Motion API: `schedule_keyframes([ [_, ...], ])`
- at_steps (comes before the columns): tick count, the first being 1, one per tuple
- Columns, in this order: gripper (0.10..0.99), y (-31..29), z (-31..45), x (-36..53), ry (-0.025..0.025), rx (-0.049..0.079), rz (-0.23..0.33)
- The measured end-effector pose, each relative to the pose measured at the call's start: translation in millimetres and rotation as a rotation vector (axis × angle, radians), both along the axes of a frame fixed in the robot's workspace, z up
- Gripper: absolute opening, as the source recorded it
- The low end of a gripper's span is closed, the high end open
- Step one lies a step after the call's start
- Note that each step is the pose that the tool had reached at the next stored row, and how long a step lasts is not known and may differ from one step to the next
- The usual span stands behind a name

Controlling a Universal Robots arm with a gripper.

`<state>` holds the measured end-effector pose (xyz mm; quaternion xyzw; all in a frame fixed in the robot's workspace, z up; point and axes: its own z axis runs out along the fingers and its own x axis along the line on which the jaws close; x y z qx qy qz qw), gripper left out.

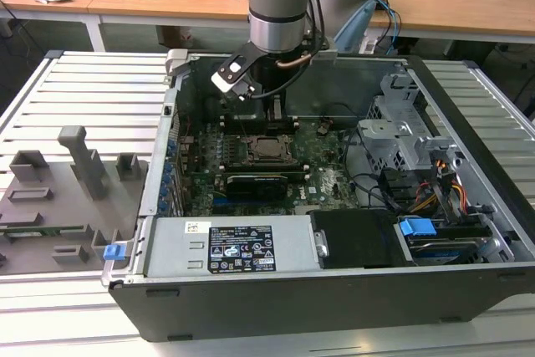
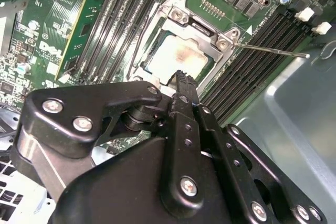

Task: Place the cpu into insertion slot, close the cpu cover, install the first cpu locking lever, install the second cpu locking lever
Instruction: 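Install the first cpu locking lever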

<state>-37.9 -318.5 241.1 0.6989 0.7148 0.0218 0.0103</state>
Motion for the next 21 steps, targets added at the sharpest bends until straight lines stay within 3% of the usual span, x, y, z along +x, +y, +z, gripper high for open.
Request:
schedule_keyframes([
  [8, 0.106, 0.0, 7.9, 0.0, 0.0001, 0.0, 0.0],
  [18, 0.106, 0.0, 32.9, 0.0, 0.0, -0.002, 0.0],
  [21, 0.106, 0.0, 34.6, 0.0, -0.0003, -0.002, 0.006],
])
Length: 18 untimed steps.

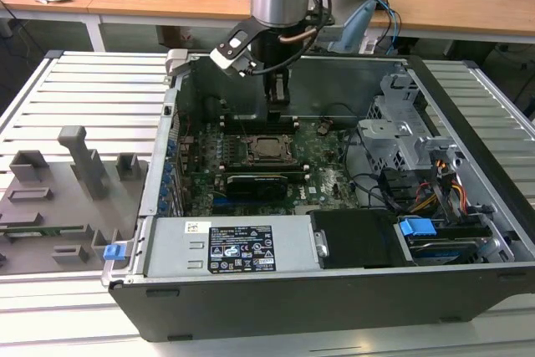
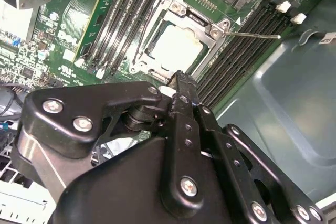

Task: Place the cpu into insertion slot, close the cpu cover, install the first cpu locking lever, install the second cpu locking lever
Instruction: 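Install the first cpu locking lever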

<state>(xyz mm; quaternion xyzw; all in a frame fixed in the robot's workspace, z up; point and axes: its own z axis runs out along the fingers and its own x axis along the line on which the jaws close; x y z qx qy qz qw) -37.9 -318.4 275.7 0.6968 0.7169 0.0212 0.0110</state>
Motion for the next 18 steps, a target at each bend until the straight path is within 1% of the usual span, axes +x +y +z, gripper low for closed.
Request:
schedule_keyframes([
  [1, 0.106, 0.0, 0.1, -0.1, 0.0002, -0.001, 0.028],
  [3, 0.106, -0.1, 0.2, 0.0, 0.0003, -0.003, 0.067],
  [4, 0.106, 0.0, 0.1, 0.0, 0.0004, -0.006, 0.091],
  [5, 0.106, 0.0, 0.1, 0.1, 0.0005, -0.009, 0.108],
  [6, 0.106, -0.1, 0.1, 0.0, 0.0009, -0.018, 0.15],
  [7, 0.106, -0.1, 0.1, 0.0, 0.0008, -0.019, 0.173],
  [9, 0.106, 0.0, 0.0, 0.0, 0.0013, -0.022, 0.201],
  [10, 0.106, -0.1, 0.0, 0.0, 0.0021, -0.026, 0.224],
  [13, 0.106, 0.0, 0.0, -0.1, 0.0018, -0.026, 0.248],
  [18, 0.106, 0.0, 0.0, -0.1, 0.001, -0.026, 0.311],
])
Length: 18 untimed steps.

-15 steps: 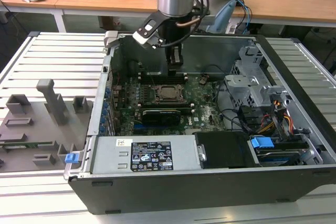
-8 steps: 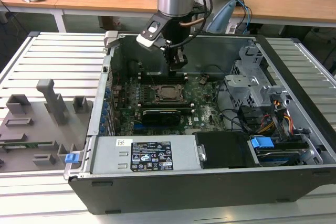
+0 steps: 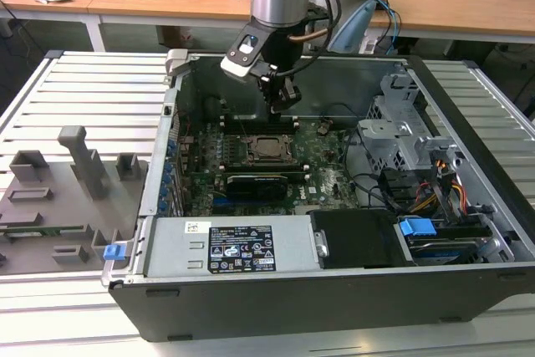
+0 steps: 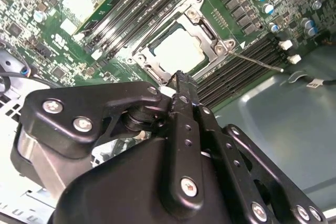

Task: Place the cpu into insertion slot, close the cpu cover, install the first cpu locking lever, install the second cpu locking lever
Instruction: 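Install the first cpu locking lever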

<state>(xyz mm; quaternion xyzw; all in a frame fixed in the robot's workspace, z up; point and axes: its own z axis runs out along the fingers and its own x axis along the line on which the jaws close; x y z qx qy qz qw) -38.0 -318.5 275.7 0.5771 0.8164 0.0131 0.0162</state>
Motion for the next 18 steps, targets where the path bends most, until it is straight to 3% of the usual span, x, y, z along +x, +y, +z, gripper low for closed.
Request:
schedule_keyframes([
  [10, 0.106, 0.0, 0.0, 0.0, 0.0001, 0.0, 0.137],
  [18, 0.106, 0.0, 0.0, 0.0, 0.0002, 0.0, 0.19],
])
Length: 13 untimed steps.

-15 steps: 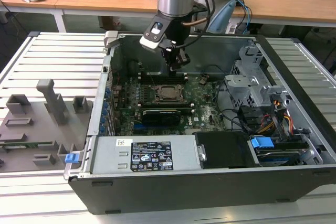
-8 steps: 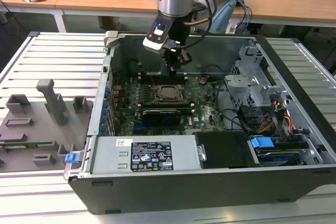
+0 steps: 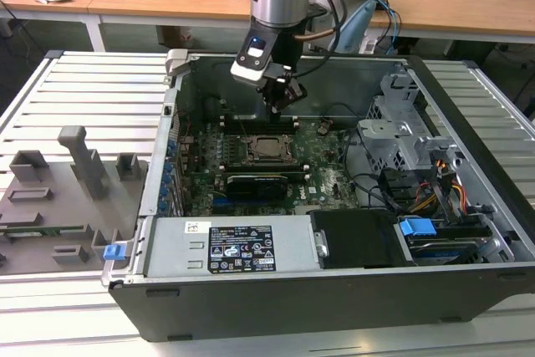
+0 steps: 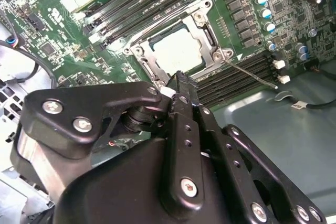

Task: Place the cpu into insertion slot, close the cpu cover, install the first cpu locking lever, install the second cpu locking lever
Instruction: 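Install the first cpu locking lever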

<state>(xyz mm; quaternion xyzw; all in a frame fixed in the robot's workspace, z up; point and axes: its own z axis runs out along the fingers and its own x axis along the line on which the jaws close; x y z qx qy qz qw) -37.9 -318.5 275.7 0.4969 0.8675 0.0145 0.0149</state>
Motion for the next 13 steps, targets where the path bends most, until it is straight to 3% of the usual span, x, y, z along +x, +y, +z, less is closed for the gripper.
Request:
schedule_keyframes([
  [13, 0.106, 0.0, 0.0, 0.0, 0.0001, 0.0, 0.084],
])
